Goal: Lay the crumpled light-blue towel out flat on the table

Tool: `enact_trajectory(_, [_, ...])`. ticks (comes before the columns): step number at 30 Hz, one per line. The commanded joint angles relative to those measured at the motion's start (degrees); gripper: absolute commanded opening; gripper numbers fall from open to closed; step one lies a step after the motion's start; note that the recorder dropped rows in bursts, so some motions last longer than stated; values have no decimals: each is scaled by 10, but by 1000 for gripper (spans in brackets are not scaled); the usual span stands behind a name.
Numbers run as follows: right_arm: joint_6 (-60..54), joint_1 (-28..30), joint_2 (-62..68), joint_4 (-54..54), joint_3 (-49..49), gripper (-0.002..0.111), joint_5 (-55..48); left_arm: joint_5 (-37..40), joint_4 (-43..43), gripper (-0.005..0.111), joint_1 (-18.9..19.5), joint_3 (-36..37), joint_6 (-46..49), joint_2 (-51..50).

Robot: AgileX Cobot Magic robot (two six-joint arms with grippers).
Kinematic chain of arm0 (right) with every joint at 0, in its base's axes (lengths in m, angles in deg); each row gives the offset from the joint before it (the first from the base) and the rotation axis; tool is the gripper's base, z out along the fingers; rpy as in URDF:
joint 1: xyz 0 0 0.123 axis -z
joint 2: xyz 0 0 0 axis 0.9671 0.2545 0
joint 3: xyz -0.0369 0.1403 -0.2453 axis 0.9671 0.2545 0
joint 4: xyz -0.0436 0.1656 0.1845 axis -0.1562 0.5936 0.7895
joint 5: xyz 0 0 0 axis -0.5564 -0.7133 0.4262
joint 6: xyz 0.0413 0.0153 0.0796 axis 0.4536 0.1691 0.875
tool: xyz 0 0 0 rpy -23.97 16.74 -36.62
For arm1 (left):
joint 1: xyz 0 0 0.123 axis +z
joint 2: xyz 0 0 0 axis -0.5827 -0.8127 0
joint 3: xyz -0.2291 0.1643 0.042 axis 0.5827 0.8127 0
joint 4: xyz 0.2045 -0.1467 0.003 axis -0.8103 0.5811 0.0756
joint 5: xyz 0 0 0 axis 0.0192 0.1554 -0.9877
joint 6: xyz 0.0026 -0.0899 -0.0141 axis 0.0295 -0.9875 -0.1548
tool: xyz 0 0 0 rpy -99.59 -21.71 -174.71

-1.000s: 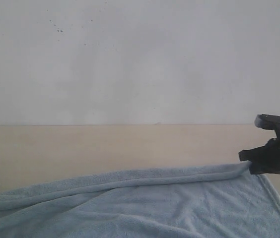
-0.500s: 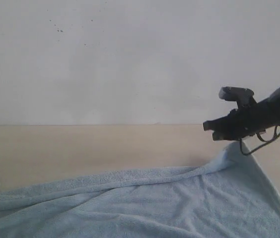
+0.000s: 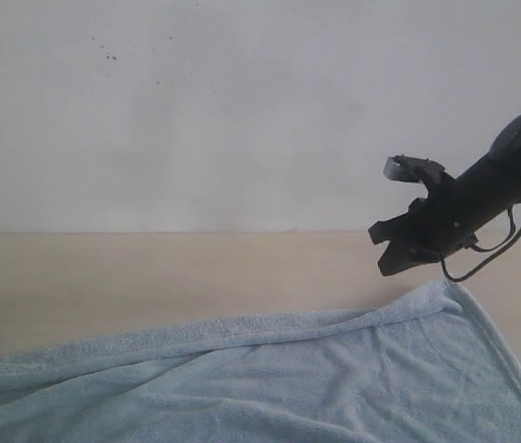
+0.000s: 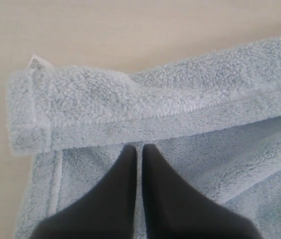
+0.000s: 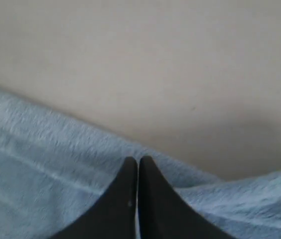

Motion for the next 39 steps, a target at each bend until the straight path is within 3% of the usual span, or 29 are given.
enact_trajectory(1, [-27, -14, -27, 2, 38, 1, -30, -4, 9, 4, 1, -1, 2, 4])
enact_trajectory(9, [-58, -82, -42, 20, 76, 1, -72, -15, 14, 4, 1, -1, 2, 4])
enact_trajectory(16, [-65, -138, -12, 13, 92, 1, -8, -7, 15, 4, 1, -1, 2, 4])
enact_trajectory(39, [-60, -139, 35, -1, 92, 1, 126, -10, 15, 4, 1, -1, 2, 4])
